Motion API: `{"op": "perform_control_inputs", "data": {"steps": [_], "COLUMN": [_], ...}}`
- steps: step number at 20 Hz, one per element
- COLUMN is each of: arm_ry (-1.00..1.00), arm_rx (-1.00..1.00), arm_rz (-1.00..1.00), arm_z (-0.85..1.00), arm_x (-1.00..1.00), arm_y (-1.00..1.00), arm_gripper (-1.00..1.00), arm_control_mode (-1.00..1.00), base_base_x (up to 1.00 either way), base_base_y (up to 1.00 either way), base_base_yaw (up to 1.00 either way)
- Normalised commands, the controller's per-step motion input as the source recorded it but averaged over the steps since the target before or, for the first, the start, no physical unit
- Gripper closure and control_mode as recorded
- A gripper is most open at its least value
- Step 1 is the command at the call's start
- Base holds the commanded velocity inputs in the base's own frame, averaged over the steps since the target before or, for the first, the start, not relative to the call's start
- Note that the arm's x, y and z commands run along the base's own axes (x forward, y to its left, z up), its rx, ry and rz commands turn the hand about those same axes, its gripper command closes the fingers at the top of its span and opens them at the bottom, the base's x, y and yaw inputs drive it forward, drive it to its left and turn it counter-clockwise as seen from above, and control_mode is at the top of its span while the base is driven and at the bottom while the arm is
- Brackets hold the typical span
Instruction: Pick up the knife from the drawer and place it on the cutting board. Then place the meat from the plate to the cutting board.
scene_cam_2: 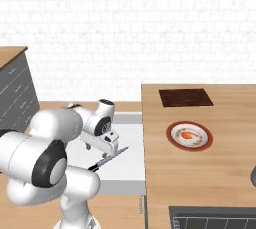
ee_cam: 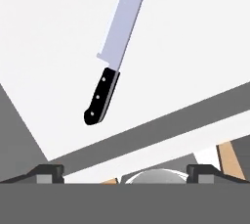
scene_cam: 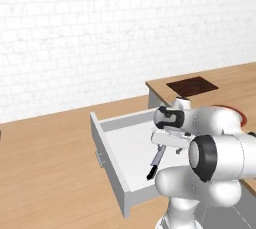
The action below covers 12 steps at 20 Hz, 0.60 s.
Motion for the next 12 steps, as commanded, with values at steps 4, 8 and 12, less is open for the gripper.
{"op": "perform_control_inputs", "data": {"steps": [4,8,12], "arm_ry": [0.01,0.00,0.00], "arm_rx": [0.00,0.00,0.00], "arm_rz": [-0.04,-0.05,-0.07], "arm_z": [-0.34,-0.28,-0.37], "arm_x": [0.26,0.38,0.09], "arm_y": [-0.10,0.05,0.00], "arm_gripper": [-1.00,-1.00,-1.00], "arm_control_mode": [-1.00,-1.00,-1.00], "base_base_x": [0.00,0.00,0.00], "base_base_y": [0.00,0.00,0.00], "base_base_yaw": [0.00,0.00,0.00]}}
